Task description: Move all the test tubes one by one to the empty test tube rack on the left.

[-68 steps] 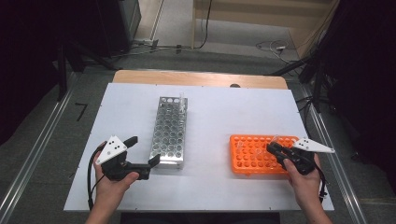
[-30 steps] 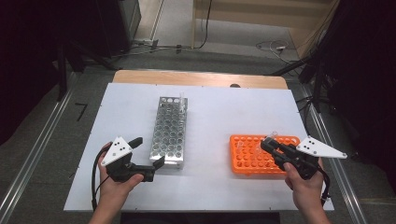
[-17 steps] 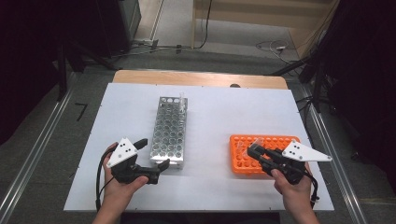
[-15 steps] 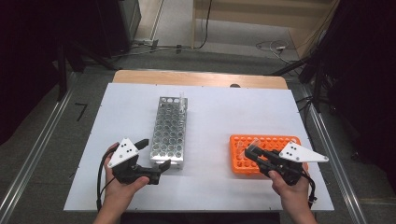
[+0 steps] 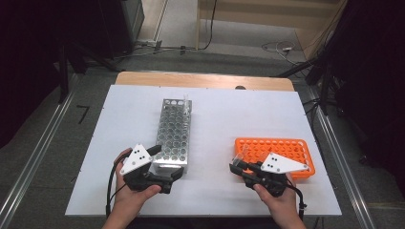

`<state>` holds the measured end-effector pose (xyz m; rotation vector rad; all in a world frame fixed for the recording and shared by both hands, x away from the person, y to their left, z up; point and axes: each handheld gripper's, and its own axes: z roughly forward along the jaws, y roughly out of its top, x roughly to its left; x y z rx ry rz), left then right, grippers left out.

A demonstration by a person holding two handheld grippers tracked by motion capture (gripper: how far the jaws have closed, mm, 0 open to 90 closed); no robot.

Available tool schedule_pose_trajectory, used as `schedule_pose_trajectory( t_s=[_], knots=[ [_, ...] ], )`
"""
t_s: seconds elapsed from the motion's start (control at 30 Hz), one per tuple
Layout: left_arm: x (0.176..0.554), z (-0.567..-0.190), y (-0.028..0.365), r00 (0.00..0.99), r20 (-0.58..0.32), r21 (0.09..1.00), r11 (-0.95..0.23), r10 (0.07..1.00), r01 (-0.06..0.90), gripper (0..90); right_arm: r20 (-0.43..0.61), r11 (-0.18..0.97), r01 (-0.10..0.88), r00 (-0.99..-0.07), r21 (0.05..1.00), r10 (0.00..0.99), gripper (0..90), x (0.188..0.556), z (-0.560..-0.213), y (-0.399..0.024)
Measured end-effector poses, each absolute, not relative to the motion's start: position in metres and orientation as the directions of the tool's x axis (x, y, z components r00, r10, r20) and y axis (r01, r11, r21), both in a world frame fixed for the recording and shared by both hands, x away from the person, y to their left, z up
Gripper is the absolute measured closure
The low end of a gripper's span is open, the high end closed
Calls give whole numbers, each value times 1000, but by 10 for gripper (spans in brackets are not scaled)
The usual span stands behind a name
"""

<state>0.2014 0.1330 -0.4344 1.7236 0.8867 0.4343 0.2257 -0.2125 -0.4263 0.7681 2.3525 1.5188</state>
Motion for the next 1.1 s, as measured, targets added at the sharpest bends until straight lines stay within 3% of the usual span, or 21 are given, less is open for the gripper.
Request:
schedule_pose_trajectory(
  t_s=[0.47,0.73,1.1],
  knots=[
    [199,-433,107,716,-153,930,-147,681,338,6,97,368,301,-872,880,480,736,220,-441,-188],
    [197,-434,87,765,-185,927,-149,616,344,64,98,390,299,-883,871,459,736,217,-446,-179],
    [192,-433,66,802,-182,928,-171,568,332,345,92,419,286,-900,862,426,736,213,-451,-169]
  ],
)
